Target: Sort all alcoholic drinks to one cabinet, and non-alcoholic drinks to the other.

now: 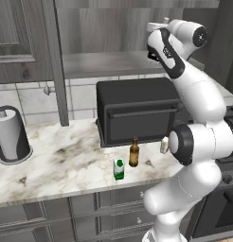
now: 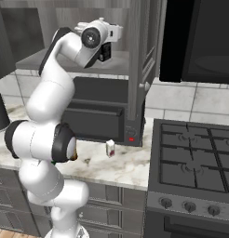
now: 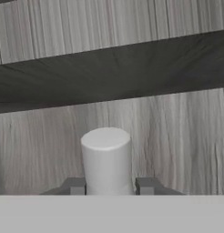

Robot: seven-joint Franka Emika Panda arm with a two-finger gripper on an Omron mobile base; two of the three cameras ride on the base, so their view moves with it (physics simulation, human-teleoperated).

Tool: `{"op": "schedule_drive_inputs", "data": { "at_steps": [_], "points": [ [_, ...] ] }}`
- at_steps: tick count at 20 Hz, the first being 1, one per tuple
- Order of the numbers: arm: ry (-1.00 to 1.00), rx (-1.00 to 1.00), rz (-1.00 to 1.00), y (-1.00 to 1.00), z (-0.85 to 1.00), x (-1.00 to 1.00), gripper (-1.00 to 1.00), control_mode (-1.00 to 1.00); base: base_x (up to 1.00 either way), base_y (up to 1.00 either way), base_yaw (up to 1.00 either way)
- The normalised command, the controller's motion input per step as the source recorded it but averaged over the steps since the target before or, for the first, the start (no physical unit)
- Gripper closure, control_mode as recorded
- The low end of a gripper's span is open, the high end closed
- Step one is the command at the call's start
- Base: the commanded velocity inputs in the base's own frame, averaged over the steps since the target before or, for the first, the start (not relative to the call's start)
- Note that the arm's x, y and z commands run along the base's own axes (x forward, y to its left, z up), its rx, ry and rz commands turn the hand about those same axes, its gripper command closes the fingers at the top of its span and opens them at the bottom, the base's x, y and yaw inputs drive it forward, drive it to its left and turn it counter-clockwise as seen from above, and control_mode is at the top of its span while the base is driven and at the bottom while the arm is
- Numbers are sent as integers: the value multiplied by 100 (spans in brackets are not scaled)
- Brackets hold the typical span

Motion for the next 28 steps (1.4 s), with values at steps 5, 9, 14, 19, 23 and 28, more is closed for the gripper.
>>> {"op": "schedule_drive_inputs", "data": {
  "at_steps": [5, 9, 14, 19, 23, 28],
  "points": [
    [0, 0, 0, 0, -19, 25, 100, -100, 0, 0, 0],
    [0, 0, 0, 0, -11, 34, 100, -100, 0, 0, 0],
    [0, 0, 0, 0, -13, 36, 100, -100, 0, 0, 0],
    [0, 0, 0, 0, -14, 13, -100, -100, 0, 0, 0],
    [0, 0, -3, -6, 0, -1, -100, -100, 0, 0, 0],
    [0, -2, -6, -7, 0, -14, -100, -100, 0, 0, 0]
  ]
}}
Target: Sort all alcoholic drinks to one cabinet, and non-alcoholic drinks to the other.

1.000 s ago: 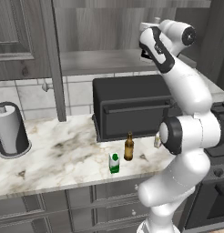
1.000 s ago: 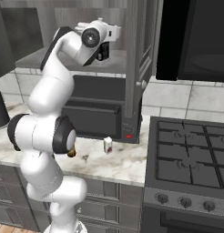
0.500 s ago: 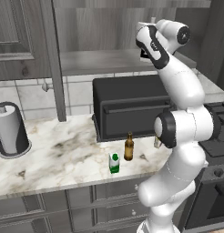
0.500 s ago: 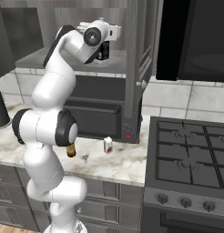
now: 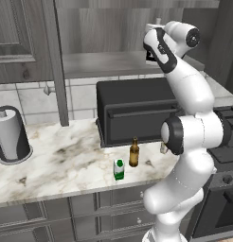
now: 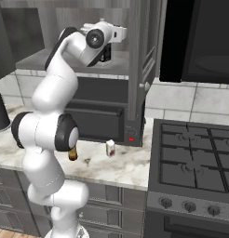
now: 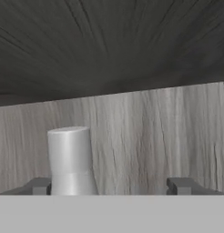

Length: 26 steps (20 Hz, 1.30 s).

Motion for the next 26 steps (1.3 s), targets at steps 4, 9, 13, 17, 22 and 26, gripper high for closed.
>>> {"op": "schedule_drive_inputs", "data": {
  "at_steps": [4, 9, 13, 17, 22, 26],
  "points": [
    [4, 0, -2, 0, 0, -22, -100, -100, 0, 0, 0],
    [5, 0, 0, 5, 0, -30, -100, -100, 0, 0, 0],
    [2, 0, 0, 12, 12, -39, -100, -100, 0, 0, 0],
    [0, 0, 0, 21, 20, -24, -100, -100, 0, 0, 0],
    [0, -2, 0, 14, 22, -57, -100, -100, 0, 0, 0],
    [0, -7, -3, 3, 4, -89, -100, -100, 0, 0, 0]
  ]
}}
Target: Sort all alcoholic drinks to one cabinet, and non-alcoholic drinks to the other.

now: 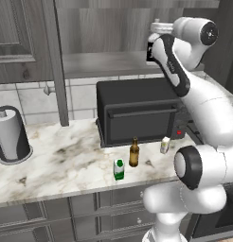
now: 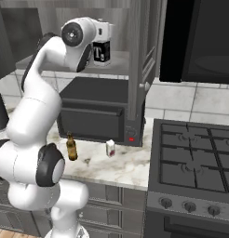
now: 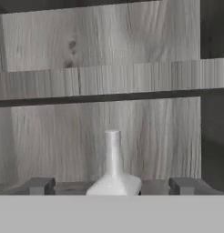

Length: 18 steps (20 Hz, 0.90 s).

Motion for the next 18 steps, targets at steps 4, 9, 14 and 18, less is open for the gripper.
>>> {"op": "schedule_drive_inputs", "data": {
  "at_steps": [4, 9, 14, 18],
  "points": [
    [0, -8, -5, 1, 0, -99, -100, -100, 0, 0, 0],
    [5, -6, -4, 14, -23, -87, -100, -100, 0, 0, 0],
    [6, -3, -2, 11, -46, -66, -100, -100, 0, 0, 0],
    [3, 0, 0, 9, -59, -40, -100, -100, 0, 0, 0]
  ]
}}
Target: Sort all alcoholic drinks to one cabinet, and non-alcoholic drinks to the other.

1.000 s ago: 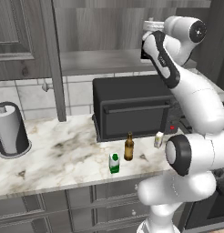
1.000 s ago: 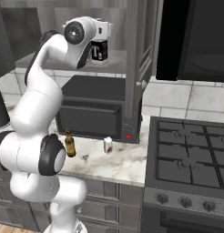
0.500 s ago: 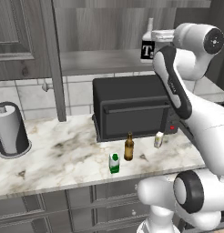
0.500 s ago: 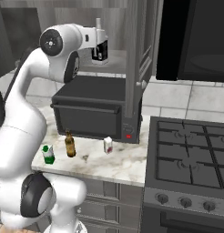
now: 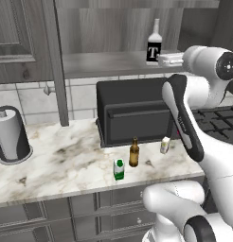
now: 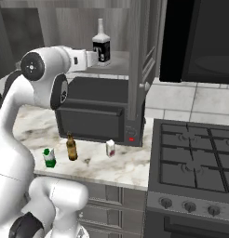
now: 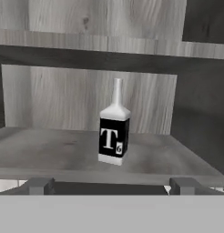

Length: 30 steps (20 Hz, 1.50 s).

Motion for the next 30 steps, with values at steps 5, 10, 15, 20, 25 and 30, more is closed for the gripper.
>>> {"op": "schedule_drive_inputs", "data": {
  "at_steps": [5, 10, 15, 20, 25, 30],
  "points": [
    [0, 0, 0, 6, -61, -29, -100, -100, 0, 0, 0],
    [0, 0, 2, 2, -33, -8, -100, -100, 0, 0, 0],
    [10, -3, 10, 0, -11, 0, -100, -100, 0, 0, 0],
    [14, 0, 17, 1, -16, 0, -100, -100, 0, 0, 0],
    [7, 0, 17, 3, -40, -3, -100, -100, 0, 0, 0],
    [0, 0, 16, 1, -54, -14, -100, -100, 0, 0, 0]
  ]
}}
